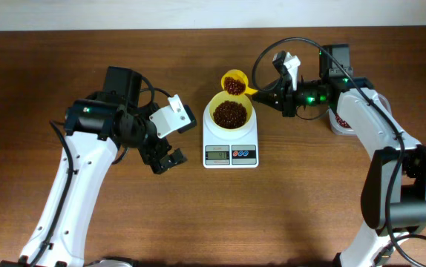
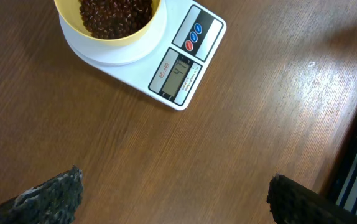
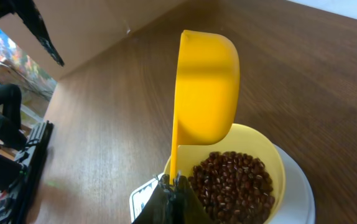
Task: Scoop item into bowl and weigh 50g on scale
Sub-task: 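Hold the scoop above the bowl with the right gripper while the scale settles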
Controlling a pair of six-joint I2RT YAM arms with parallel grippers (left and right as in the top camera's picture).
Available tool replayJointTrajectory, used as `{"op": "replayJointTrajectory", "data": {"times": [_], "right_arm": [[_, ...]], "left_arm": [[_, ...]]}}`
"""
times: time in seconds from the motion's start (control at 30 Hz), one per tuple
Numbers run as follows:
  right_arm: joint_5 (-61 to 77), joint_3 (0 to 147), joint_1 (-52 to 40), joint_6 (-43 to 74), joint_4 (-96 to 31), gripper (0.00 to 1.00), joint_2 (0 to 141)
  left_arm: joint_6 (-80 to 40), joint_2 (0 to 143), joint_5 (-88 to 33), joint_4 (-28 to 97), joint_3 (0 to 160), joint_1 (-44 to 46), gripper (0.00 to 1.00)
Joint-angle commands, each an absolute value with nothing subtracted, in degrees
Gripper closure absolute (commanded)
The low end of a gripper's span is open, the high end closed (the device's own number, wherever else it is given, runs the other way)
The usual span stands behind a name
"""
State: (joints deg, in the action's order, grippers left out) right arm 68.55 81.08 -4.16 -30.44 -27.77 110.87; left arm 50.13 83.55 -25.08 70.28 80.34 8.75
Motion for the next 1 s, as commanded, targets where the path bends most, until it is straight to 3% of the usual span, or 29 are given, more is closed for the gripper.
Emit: {"op": "replayJointTrajectory", "data": {"times": [0.0, 0.97], "right_arm": [[68.90, 80.51, -4.10, -31.09, -27.64, 0.96, 111.92], [69.65, 80.55, -4.01, -31.11, -26.65, 0.96, 111.81]], "left_arm": [[51.05, 83.64, -25.71, 70.32, 80.07, 8.45, 0.01], [51.05, 83.64, -25.69, 70.32, 80.07, 8.45, 0.01]]}}
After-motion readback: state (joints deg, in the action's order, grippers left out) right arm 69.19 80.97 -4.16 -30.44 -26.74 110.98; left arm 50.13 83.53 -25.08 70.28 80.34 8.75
